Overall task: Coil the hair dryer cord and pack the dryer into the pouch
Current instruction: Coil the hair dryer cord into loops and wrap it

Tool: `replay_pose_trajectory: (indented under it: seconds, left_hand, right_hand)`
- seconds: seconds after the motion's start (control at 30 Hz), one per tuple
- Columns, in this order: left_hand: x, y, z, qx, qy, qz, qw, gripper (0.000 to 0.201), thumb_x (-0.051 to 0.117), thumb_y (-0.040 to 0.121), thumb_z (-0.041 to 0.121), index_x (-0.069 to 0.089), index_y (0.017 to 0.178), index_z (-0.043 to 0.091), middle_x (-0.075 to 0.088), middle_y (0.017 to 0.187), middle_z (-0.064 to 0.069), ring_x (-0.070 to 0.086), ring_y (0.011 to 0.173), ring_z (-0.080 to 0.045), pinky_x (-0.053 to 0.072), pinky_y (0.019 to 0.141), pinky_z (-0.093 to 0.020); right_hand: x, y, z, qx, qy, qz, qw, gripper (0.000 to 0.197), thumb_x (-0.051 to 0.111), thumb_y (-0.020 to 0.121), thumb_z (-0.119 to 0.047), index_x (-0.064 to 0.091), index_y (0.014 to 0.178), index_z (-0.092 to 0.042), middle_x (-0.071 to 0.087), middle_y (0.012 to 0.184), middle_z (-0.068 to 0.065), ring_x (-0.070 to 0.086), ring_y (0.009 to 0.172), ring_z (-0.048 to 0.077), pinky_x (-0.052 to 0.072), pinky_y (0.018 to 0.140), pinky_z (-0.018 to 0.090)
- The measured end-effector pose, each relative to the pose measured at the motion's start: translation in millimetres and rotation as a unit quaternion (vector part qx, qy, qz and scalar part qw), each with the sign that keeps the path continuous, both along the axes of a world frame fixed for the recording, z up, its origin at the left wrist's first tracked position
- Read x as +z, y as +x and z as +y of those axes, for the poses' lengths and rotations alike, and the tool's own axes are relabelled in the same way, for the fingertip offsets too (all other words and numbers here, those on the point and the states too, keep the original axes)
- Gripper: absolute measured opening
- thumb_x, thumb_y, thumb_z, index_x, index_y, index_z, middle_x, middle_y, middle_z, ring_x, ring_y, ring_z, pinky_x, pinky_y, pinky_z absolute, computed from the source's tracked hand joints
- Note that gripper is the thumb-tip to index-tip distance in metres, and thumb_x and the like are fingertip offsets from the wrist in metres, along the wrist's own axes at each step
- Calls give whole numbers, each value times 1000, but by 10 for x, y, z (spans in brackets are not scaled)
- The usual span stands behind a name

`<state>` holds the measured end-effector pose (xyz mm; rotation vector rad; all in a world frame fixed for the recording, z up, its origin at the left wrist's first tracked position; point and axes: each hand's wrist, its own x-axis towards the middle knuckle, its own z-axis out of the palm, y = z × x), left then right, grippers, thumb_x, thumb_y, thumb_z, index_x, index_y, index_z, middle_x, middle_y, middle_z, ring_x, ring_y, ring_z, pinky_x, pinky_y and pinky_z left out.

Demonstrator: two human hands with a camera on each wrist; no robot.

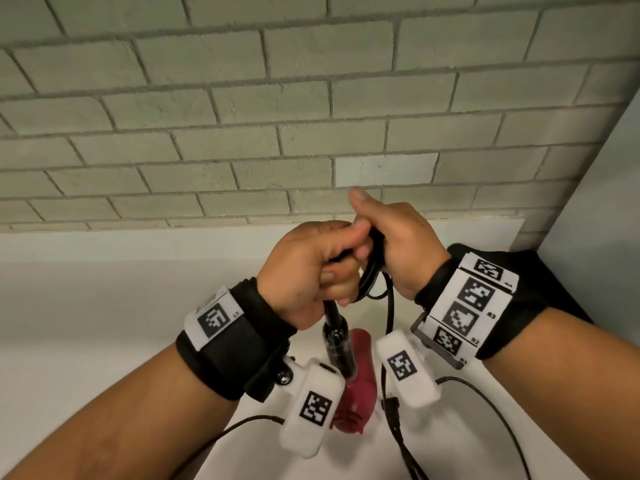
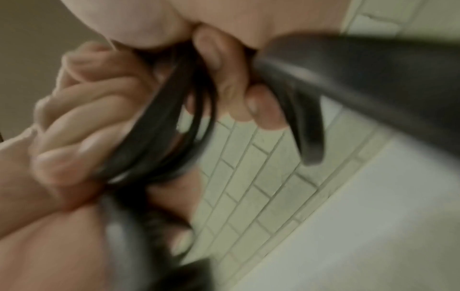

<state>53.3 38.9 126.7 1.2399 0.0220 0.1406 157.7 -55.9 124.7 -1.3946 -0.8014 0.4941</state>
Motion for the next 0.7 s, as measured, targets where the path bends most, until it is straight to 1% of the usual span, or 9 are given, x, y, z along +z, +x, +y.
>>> replay_pose_trajectory:
  seconds: [0.07,0.13,0.17,0.27,0.37,0.47,0.57,0.63,0.7]
  left_hand:
    - [-10,-25,102,-12,-37,-5,999,31,50,90,34,56,72,9,30,35,11,22,29,-6,23,43,-27]
    - [-27,-54,193,-24,-68,-13,997,35,47,91,35,65,82,6,32,35,12,24,29,-4,25,43,-26]
    - [-33,-67,217,-23,-74,-14,997,38,46,92,34,69,90,4,32,36,12,25,29,-4,26,43,-25]
    - [-20,-60,205,8,-66,-11,998,43,46,92,34,68,101,-1,32,36,11,24,30,-4,26,43,-23]
    - [27,-43,188,45,-65,-11,997,44,45,91,37,69,100,1,31,36,10,23,30,-5,22,46,-25]
    - [97,-32,244,64,-101,-23,993,43,45,92,36,68,99,2,32,36,10,24,30,-4,26,44,-21]
    - [133,-45,312,80,-136,-24,987,41,44,94,36,67,98,2,30,35,9,21,30,-5,27,43,-20]
    - [146,-64,320,83,-143,-23,986,41,44,94,36,67,98,2,30,34,9,13,33,-9,26,43,-20]
    - [161,-73,301,86,-133,-20,987,41,45,92,35,68,96,2,29,34,8,9,37,-11,23,45,-21]
  right_hand:
    - [-95,120,-118,42,24,-18,999,37,60,84,-33,60,73,3,55,56,2,51,47,9,43,51,21]
    - [-223,208,-229,26,11,-67,997,12,67,81,-16,65,77,-5,60,57,-2,55,48,9,47,52,24]
    - [-276,227,-266,21,1,-80,997,3,70,82,-9,69,79,-11,66,60,-3,62,52,11,52,59,29]
    - [-367,219,-293,26,-65,-133,989,20,61,92,-3,75,90,-18,78,84,-4,74,85,12,56,90,35]
    - [-383,176,-291,67,-157,-188,967,22,52,98,-9,73,97,-17,78,101,-4,70,102,7,50,100,32]
    - [-392,56,-322,137,-183,-133,964,25,45,100,-6,67,93,-15,77,103,2,73,93,14,56,90,32]
    - [-338,-3,-387,186,-145,26,971,20,44,100,-1,62,94,-7,75,97,10,73,63,23,61,66,32]
    - [-320,40,-407,161,-139,-6,977,13,50,98,-2,63,96,-4,75,97,9,64,45,19,55,55,29]
    - [-354,80,-394,107,-133,-60,984,11,58,94,-3,68,91,-8,72,85,3,51,39,17,47,51,31]
